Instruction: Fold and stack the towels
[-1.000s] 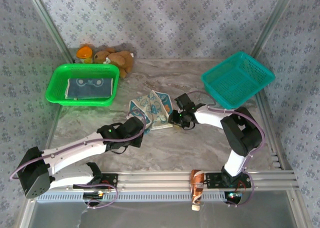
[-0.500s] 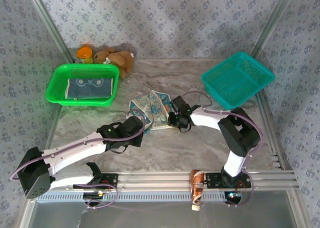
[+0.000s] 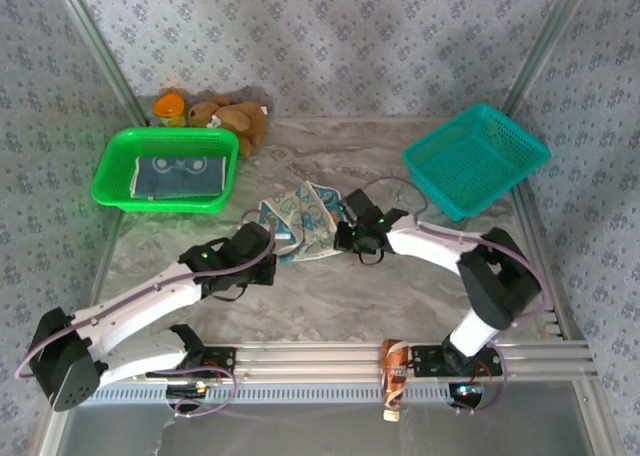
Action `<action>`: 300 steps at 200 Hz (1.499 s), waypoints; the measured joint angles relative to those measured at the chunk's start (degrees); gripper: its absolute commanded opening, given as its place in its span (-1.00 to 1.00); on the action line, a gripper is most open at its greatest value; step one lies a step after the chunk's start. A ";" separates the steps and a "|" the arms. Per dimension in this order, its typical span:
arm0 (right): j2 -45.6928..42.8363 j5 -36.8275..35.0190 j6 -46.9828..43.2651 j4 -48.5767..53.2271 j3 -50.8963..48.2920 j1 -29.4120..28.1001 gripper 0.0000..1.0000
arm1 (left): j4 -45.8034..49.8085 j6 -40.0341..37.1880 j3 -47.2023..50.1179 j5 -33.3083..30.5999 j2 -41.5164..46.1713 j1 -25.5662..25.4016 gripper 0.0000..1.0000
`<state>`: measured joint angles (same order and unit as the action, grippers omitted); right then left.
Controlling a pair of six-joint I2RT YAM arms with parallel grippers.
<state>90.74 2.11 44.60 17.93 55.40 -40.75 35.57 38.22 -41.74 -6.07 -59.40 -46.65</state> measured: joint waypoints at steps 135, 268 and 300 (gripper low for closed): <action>-20.00 13.07 -4.83 0.81 2.36 12.79 -1.00 | 6.51 -0.57 -19.50 11.06 -3.87 12.68 -1.00; -18.97 12.00 -6.73 -5.42 29.46 14.58 -1.00 | 10.97 1.01 -59.17 17.42 -18.64 24.17 -1.00; -16.31 11.78 -7.30 -5.77 35.65 15.65 -1.00 | 10.95 1.88 -66.60 17.14 -20.13 24.15 -1.00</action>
<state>74.43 13.89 37.30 12.16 91.05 -25.10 46.52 40.10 -108.33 11.07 -79.53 -22.50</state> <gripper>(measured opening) 0.063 0.048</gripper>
